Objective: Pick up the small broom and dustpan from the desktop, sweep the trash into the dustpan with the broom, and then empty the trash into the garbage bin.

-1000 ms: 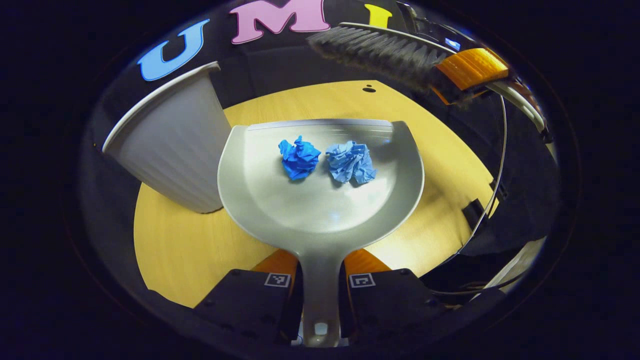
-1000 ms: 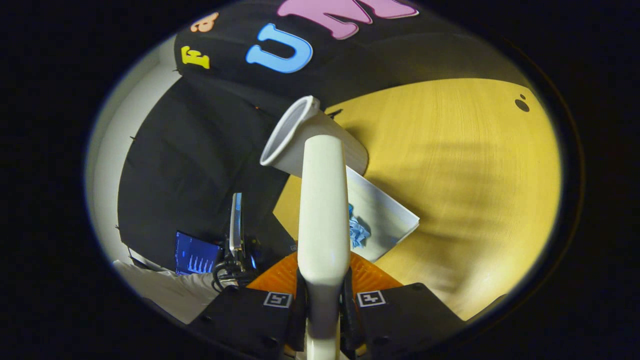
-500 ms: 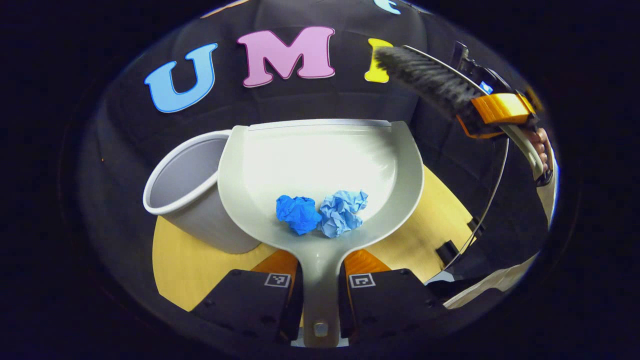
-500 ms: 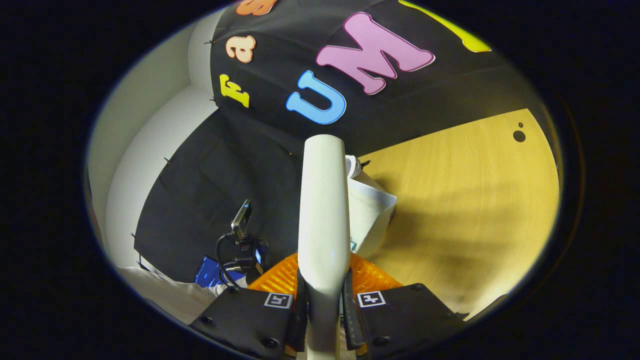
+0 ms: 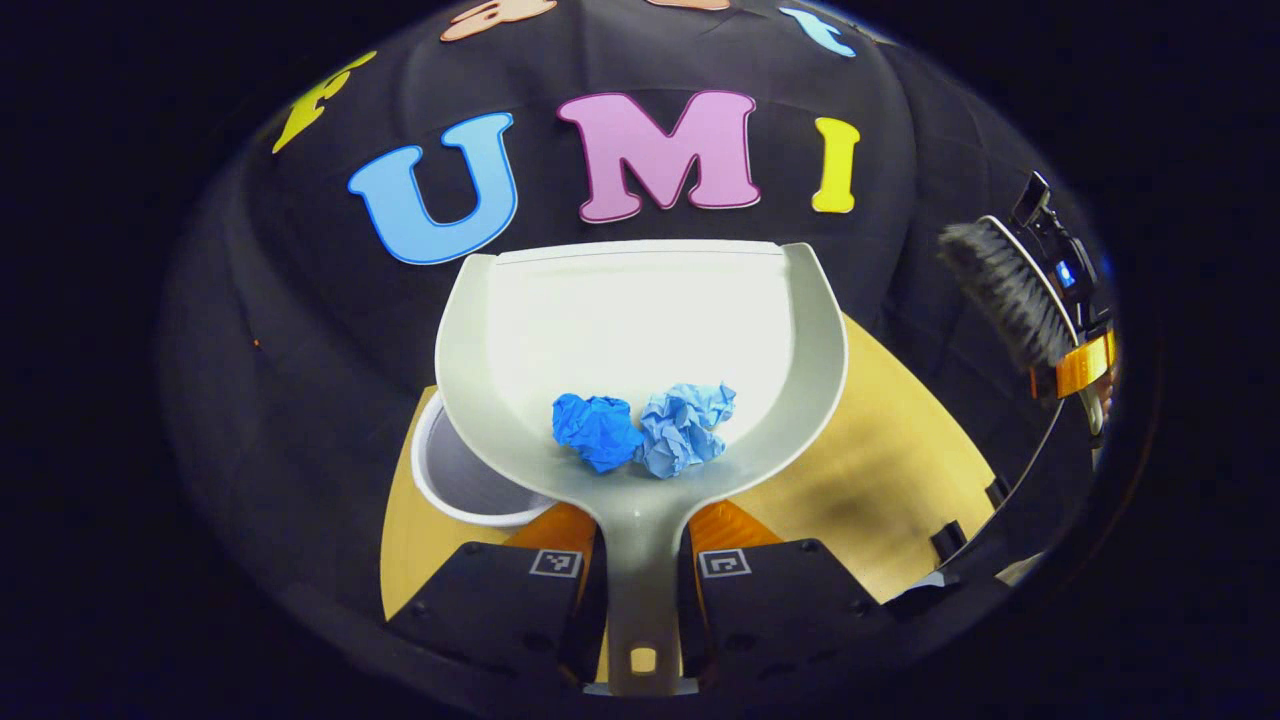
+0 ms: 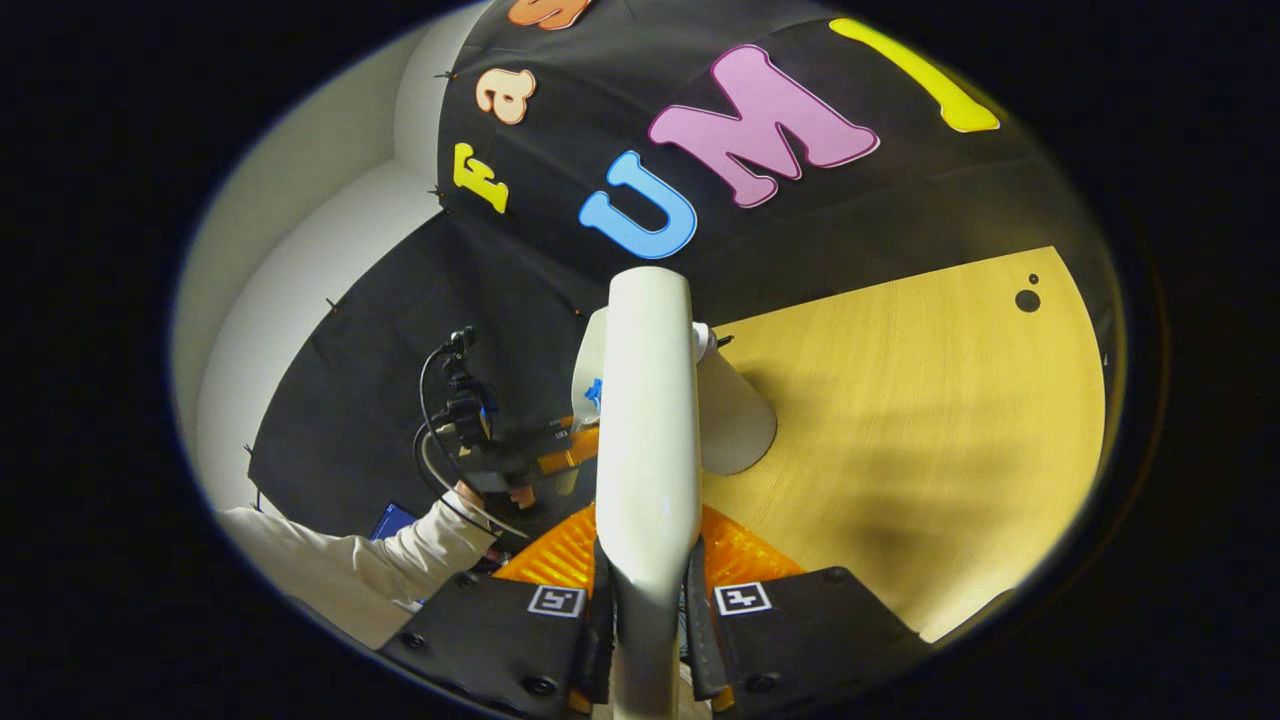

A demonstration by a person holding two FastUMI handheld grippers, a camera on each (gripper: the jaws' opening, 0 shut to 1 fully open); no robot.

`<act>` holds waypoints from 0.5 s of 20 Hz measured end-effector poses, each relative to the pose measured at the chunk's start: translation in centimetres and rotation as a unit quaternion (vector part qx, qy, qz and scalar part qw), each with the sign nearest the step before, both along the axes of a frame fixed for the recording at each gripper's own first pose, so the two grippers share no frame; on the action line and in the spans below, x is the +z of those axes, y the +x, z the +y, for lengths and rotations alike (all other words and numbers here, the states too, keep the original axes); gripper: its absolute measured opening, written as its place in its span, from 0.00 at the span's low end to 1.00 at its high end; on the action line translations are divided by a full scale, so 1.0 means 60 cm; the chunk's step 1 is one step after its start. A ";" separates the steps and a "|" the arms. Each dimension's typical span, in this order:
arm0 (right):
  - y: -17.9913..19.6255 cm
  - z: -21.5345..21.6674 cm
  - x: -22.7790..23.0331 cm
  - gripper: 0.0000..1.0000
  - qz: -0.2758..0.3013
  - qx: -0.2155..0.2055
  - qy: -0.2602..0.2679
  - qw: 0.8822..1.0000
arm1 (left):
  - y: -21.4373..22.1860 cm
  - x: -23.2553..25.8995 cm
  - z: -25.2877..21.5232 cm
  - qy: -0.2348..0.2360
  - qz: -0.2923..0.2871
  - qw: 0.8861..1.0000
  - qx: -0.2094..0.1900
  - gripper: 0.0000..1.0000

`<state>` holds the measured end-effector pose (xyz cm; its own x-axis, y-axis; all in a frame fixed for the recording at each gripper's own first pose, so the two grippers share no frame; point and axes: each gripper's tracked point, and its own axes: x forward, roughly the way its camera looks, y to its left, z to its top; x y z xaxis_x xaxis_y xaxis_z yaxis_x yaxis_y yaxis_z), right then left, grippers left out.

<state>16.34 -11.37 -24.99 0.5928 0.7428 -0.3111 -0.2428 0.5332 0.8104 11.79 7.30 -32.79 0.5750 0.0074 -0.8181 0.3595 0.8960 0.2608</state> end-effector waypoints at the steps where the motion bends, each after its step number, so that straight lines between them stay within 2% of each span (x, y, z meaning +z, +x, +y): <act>1: -0.001 0.002 -0.008 0.33 0.003 0.001 0.000 1.000 | 0.002 0.002 0.013 0.014 0.003 1.000 0.007 0.26; 7: -0.001 0.003 -0.049 0.33 0.027 -0.007 -0.005 1.000 | -0.006 0.011 0.056 0.101 0.011 0.993 0.058 0.26; 10: -0.001 0.008 -0.064 0.33 0.040 -0.005 -0.009 0.999 | -0.008 0.021 0.071 0.174 0.020 0.984 0.044 0.27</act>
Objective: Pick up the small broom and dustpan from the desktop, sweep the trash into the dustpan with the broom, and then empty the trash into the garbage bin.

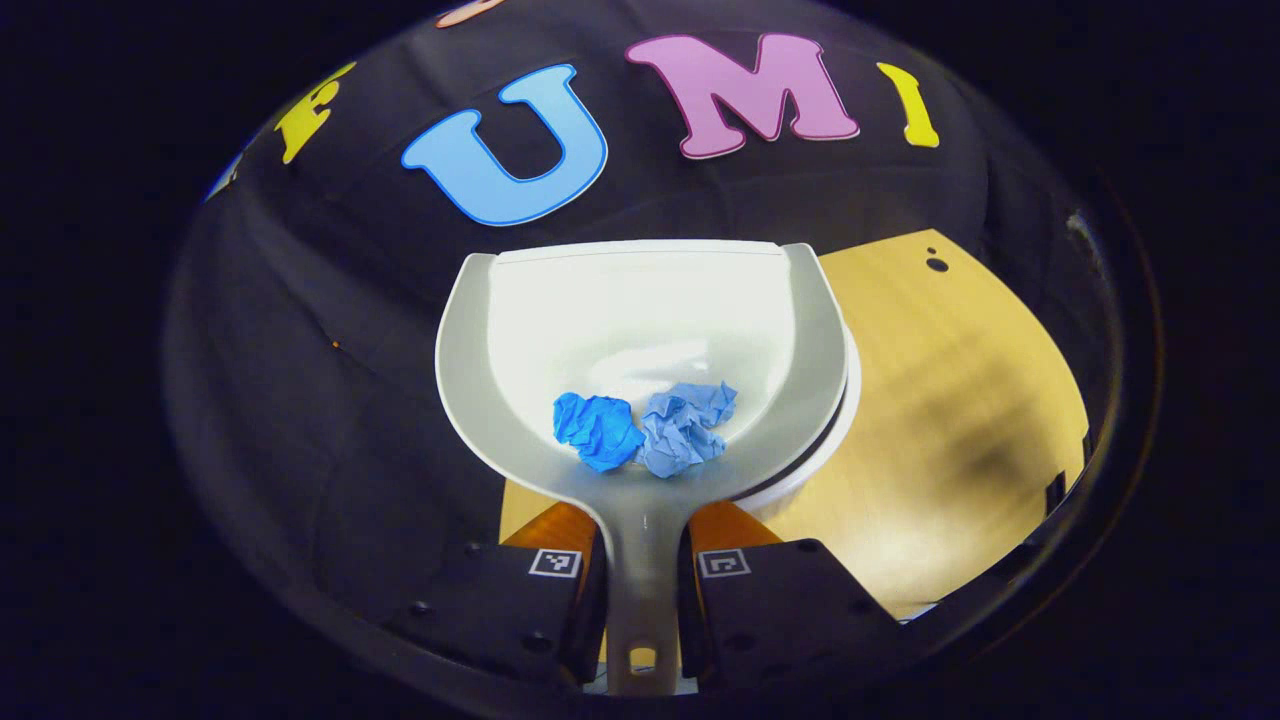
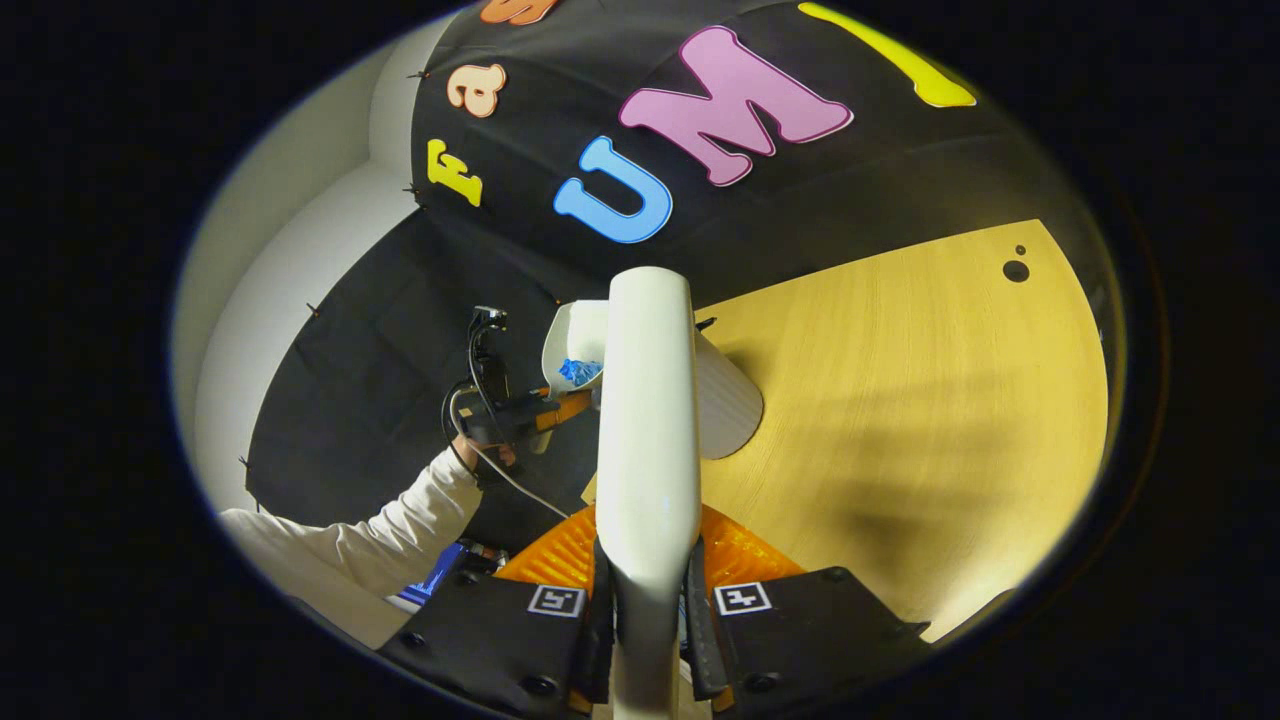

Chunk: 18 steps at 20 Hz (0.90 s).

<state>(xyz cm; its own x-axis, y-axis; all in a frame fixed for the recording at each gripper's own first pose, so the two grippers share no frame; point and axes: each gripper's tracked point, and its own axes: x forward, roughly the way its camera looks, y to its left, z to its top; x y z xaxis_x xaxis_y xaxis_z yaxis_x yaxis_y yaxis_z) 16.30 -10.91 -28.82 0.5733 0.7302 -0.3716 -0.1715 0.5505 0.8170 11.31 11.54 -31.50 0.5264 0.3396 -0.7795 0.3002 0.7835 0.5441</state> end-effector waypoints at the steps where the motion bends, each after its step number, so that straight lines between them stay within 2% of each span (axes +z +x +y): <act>1: -0.002 0.001 -0.004 0.33 0.003 0.000 -0.001 1.000 | 0.002 0.000 0.006 0.029 0.001 1.000 -0.012 0.26; 3: -0.002 0.003 -0.009 0.33 0.008 -0.001 -0.001 1.000 | 0.004 0.005 0.013 0.072 0.008 0.997 -0.023 0.27; 6: 0.002 0.001 -0.009 0.33 0.011 -0.007 0.001 1.000 | 0.004 0.013 0.013 0.106 0.025 0.994 -0.030 0.26; 8: 0.002 -0.001 -0.009 0.33 0.012 -0.010 0.001 1.000 | 0.007 0.020 0.017 0.154 0.032 0.986 -0.052 0.26; 10: 0.002 -0.004 -0.014 0.33 0.014 -0.013 -0.003 1.000 | 0.013 0.031 0.010 0.213 0.036 0.973 -0.079 0.26; 15: -0.002 -0.007 -0.023 0.33 0.022 -0.021 -0.009 1.000 | 0.030 0.060 -0.016 0.348 0.017 0.927 -0.142 0.26; 16: -0.001 -0.008 -0.024 0.33 0.022 -0.021 -0.009 1.000 | 0.028 0.061 -0.018 0.362 0.012 0.920 -0.149 0.26; 18: 0.000 -0.009 -0.025 0.32 0.022 -0.022 -0.009 0.999 | 0.028 0.061 -0.016 0.367 0.009 0.917 -0.155 0.26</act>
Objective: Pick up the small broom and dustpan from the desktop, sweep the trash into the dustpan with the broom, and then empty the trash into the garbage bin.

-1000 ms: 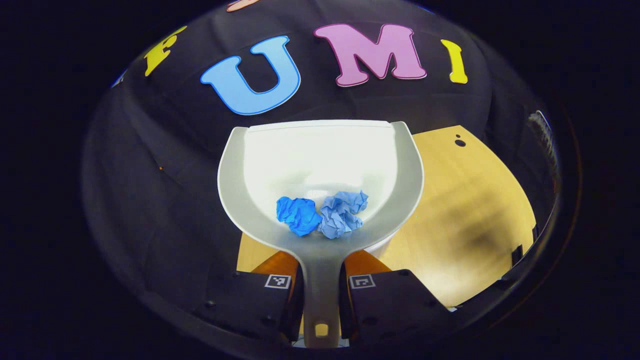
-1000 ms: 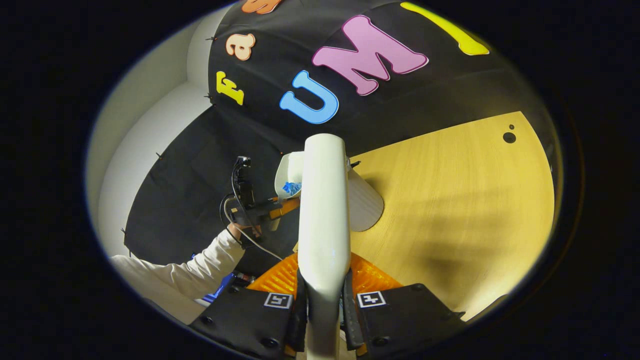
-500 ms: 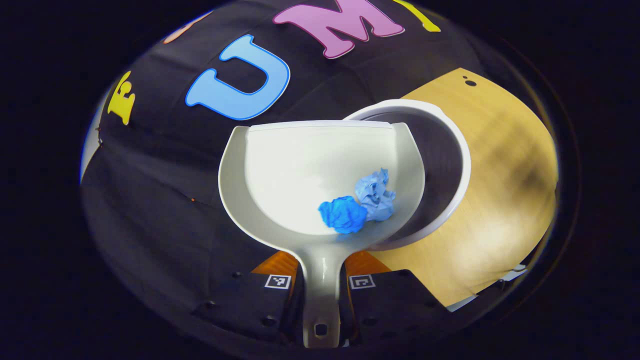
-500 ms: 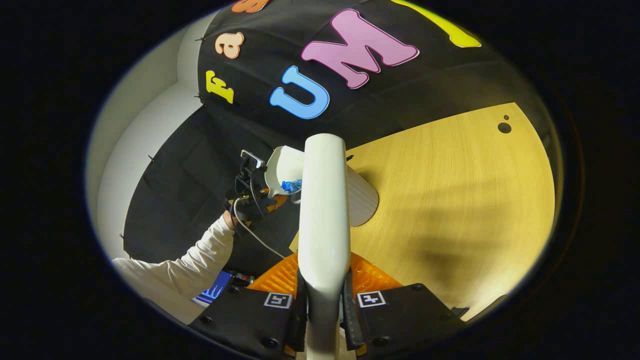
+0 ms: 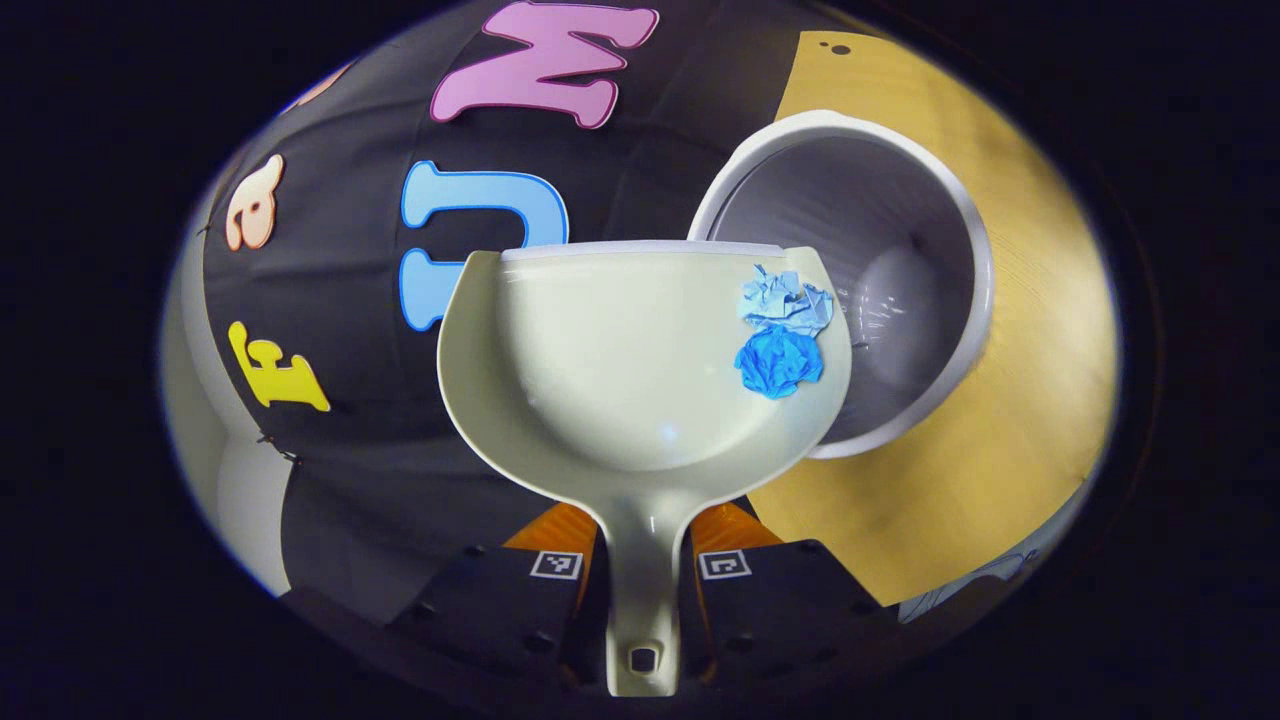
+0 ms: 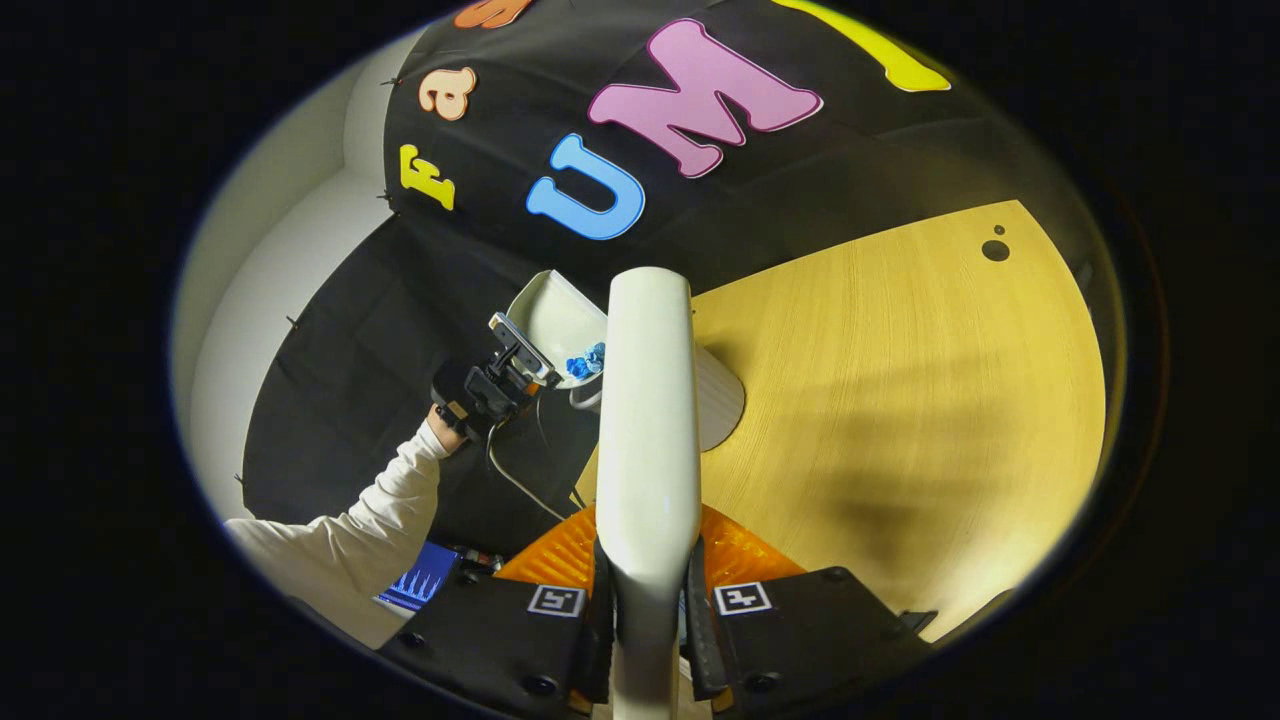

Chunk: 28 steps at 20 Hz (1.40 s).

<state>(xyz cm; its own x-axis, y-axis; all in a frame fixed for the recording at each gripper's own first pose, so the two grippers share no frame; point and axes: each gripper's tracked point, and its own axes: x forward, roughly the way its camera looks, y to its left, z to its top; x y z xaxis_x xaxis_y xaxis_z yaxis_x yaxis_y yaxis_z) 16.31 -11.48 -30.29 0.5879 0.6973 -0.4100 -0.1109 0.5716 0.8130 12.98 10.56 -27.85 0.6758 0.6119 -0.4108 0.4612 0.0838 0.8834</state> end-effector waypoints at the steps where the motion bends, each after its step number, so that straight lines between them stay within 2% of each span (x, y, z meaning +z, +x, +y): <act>1: -0.001 0.001 0.001 0.33 0.000 0.000 0.000 1.000 | 0.000 0.000 0.001 -0.005 -0.003 1.000 -0.002 0.26; 4: 0.000 -0.001 0.004 0.33 0.000 0.001 0.000 1.000 | -0.003 -0.012 0.020 -0.036 -0.010 0.999 0.004 0.26; 6: 0.004 0.002 0.002 0.33 0.002 0.002 -0.001 1.000 | -0.005 -0.016 0.031 -0.039 -0.016 0.999 0.006 0.26; 12: -0.009 0.004 -0.002 0.33 0.001 0.008 -0.001 1.000 | 0.002 0.011 0.029 0.063 -0.013 0.998 -0.028 0.27; 16: -0.015 0.004 -0.001 0.32 0.001 0.010 -0.003 1.000 | 0.008 0.036 0.040 0.121 -0.019 0.990 -0.065 0.26; 18: -0.016 0.004 0.001 0.33 0.000 0.010 -0.002 1.000 | 0.014 0.042 0.035 0.138 -0.020 0.987 -0.080 0.26; 20: -0.016 0.002 0.000 0.32 -0.001 0.008 -0.005 1.000 | 0.015 0.040 0.024 0.133 -0.024 0.987 -0.085 0.26; 22: -0.018 -0.003 -0.004 0.32 0.001 0.005 -0.011 1.000 | 0.016 0.040 0.014 0.110 -0.035 0.989 -0.087 0.26; 23: -0.018 -0.006 -0.008 0.33 0.002 0.002 -0.015 1.000 | 0.013 0.034 0.006 0.079 -0.041 0.993 -0.082 0.26; 26: -0.011 -0.017 -0.017 0.33 0.006 -0.013 -0.029 0.999 | 0.000 0.021 -0.044 -0.037 -0.068 0.995 -0.054 0.26; 28: -0.001 -0.020 -0.027 0.33 0.011 -0.023 -0.043 0.999 | -0.032 0.007 -0.102 -0.139 -0.080 0.986 -0.040 0.26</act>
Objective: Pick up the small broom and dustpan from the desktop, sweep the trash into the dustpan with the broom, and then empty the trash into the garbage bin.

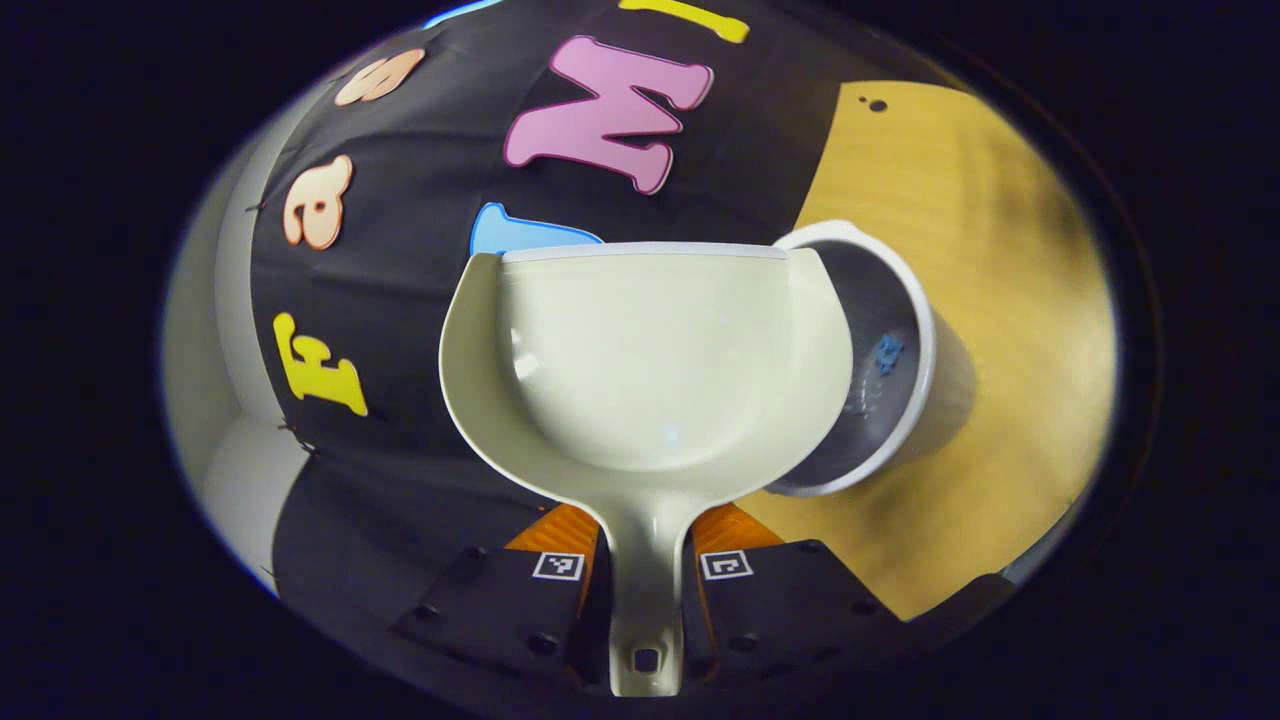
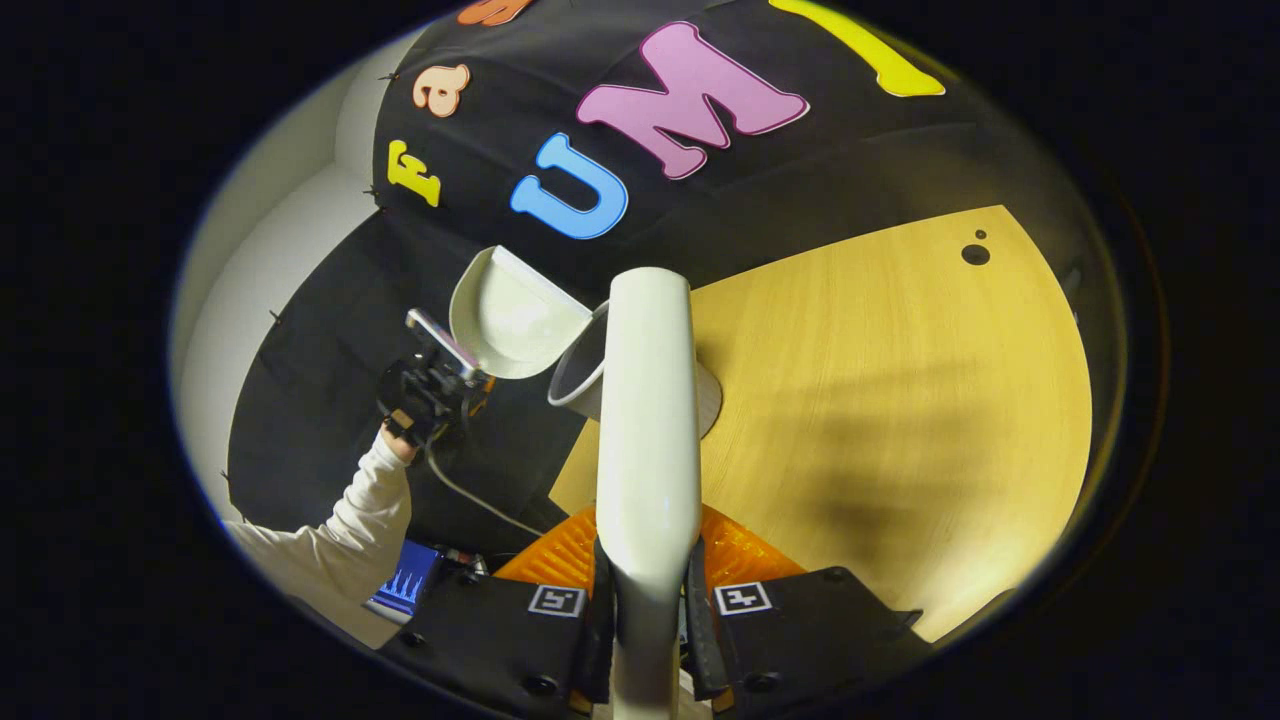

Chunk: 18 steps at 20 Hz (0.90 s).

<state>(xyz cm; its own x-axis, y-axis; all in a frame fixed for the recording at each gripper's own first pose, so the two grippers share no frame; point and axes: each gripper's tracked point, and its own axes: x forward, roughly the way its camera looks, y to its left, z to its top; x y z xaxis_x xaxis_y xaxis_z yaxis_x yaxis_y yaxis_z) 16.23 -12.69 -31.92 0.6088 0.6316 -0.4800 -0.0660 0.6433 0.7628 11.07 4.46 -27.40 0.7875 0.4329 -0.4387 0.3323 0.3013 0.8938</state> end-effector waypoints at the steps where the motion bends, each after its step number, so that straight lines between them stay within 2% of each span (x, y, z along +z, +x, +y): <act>1: 0.006 0.000 -0.008 0.32 0.004 -0.006 -0.010 1.000 | -0.016 -0.010 -0.035 -0.054 0.000 0.999 0.002 0.26; 3: 0.022 -0.005 -0.029 0.33 0.017 -0.023 -0.037 0.999 | -0.055 -0.034 -0.110 -0.152 0.010 0.988 0.001 0.26; 6: 0.037 -0.001 -0.072 0.33 0.039 -0.043 -0.088 0.994 | -0.104 -0.112 -0.206 -0.263 0.051 0.963 0.011 0.26; 8: 0.034 0.010 -0.098 0.33 0.056 -0.046 -0.110 0.991 | -0.145 -0.178 -0.259 -0.322 0.094 0.942 0.027 0.24; 11: 0.022 0.021 -0.153 0.33 0.100 -0.061 -0.136 0.984 | -0.237 -0.259 -0.333 -0.403 0.157 0.900 0.059 0.26; 12: 0.010 0.019 -0.183 0.33 0.121 -0.067 -0.152 0.979 | -0.258 -0.287 -0.337 -0.417 0.173 0.888 0.082 0.26; 14: -0.010 0.017 -0.238 0.33 0.167 -0.084 -0.178 0.966 | -0.280 -0.341 -0.322 -0.424 0.188 0.875 0.137 0.26; 16: -0.030 0.018 -0.296 0.33 0.207 -0.087 -0.211 0.951 | -0.290 -0.388 -0.292 -0.406 0.190 0.874 0.189 0.26; 18: -0.042 0.045 -0.338 0.33 0.241 -0.080 -0.223 0.941 | -0.304 -0.442 -0.282 -0.386 0.200 0.873 0.219 0.26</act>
